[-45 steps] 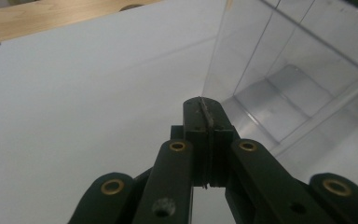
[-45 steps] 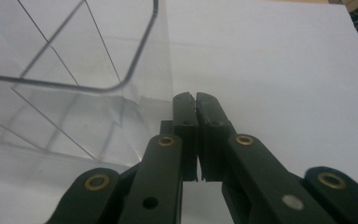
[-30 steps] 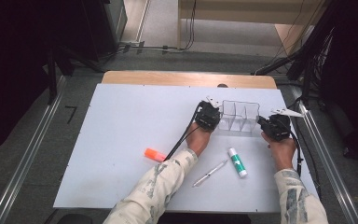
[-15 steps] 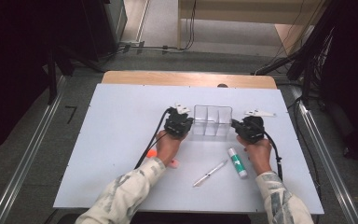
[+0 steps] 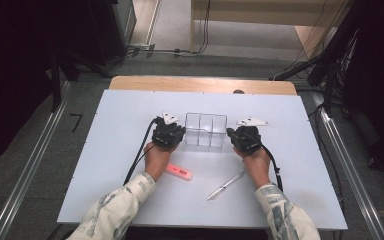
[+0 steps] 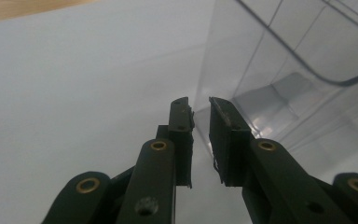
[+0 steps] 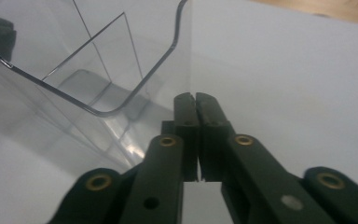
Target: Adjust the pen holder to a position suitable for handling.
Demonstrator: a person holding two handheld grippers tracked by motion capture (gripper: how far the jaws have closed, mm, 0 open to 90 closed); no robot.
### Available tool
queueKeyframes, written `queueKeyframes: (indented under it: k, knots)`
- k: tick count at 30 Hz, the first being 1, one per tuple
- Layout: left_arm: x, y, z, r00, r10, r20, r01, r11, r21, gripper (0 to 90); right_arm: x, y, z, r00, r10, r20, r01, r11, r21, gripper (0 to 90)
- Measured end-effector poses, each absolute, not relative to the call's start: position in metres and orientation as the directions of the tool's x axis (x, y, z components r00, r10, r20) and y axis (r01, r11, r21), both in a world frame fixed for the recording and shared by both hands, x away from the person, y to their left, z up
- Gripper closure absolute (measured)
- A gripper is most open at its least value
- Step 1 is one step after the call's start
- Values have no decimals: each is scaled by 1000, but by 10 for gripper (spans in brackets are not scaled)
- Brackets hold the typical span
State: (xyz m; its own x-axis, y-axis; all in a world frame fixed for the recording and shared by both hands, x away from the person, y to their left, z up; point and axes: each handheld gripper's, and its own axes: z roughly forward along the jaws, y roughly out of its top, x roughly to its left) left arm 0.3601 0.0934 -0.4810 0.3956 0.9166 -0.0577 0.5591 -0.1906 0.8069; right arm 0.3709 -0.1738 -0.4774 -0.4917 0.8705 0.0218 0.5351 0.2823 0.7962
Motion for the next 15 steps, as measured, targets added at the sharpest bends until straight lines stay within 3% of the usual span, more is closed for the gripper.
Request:
queueKeyframes:
  k: [3, 6, 7, 8, 10, 11, 12, 15]
  knots:
    - [354, 105, -479, 366, 929, -55, 549, -168, 819, 708, 363, -187, -472, -489, 872, -16, 495, 292, 818, 796]
    - [347, 113, -477, 328, 944, -21, 546, -172, 820, 391, 352, -207, -467, -487, 873, -23, 473, 285, 833, 667]
    - [344, 116, -477, 308, 951, -7, 548, -171, 819, 391, 352, -207, -467, -487, 873, -23, 473, 285, 833, 667]
    - [335, 126, -475, 294, 956, -2, 542, -166, 824, 289, 341, -224, -467, -476, 879, -21, 471, 275, 838, 592]
    - [330, 130, -475, 291, 957, -7, 535, -157, 830, 277, 336, -233, -467, -468, 884, -8, 472, 257, 843, 569]
    - [325, 135, -475, 293, 956, -10, 533, -155, 832, 251, 326, -250, -467, -442, 897, 8, 487, 233, 842, 426]
    - [320, 141, -476, 292, 956, -14, 533, -150, 833, 251, 326, -250, -467, -442, 897, 8, 487, 233, 842, 426]
    - [300, 163, -477, 292, 956, -37, 534, -131, 835, 212, 309, -282, -466, -357, 934, 28, 536, 180, 825, 291]
